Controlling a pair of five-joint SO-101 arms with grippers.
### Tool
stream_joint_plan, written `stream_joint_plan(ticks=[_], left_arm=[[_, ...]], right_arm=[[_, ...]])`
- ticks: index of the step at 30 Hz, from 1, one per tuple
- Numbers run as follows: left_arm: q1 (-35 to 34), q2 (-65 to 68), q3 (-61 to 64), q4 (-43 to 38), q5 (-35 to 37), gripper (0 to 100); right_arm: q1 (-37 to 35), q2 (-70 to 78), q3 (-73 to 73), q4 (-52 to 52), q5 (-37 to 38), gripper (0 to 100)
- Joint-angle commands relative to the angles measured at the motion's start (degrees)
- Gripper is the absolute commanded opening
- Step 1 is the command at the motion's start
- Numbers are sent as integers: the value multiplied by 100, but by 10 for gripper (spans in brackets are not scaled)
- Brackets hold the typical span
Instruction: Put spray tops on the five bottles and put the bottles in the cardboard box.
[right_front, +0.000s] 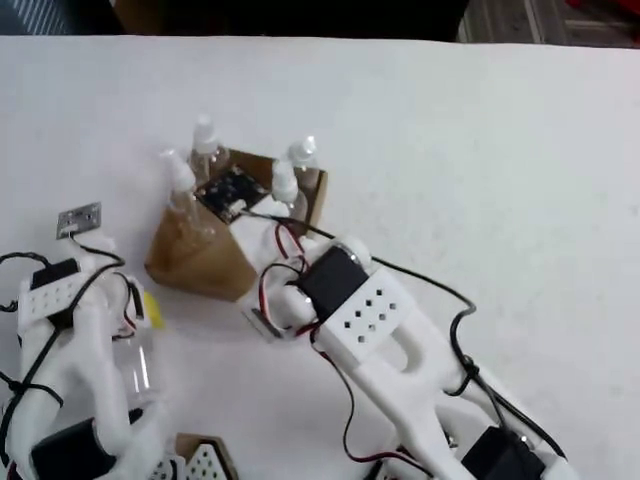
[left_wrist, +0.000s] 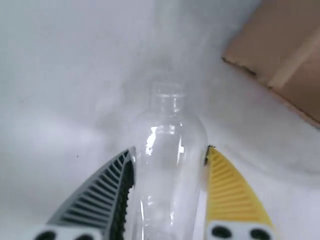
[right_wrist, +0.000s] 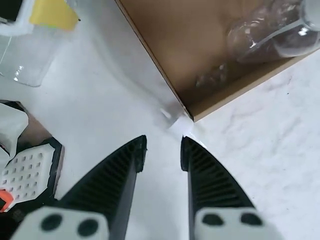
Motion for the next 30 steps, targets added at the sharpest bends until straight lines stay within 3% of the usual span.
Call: stream_joint_plan(ticks=[1,7,15,19,23,27,30], left_arm=[[-4,198,26,-176,-158,32],[-286,163,35,-176,-185,21],[-927,180,-299,-202,-167,21],[-971,189,-325,-343,-158,21],[-1165,189,-387,-510,-158,21],[-1191,189,-387,-527,-158,21],[-1191,189,-387,-536,-158,21]], right_arm=[[-48,-154,44,-48,70,77],[-31,-154,44,365,79,77],[-4,-259,695,1112,1442,77],[-4,-743,1644,708,1582,80],[13,-1569,2760,84,2189,81],[426,-2404,3719,-734,2356,82],[655,-2756,4246,-1165,3051,82]])
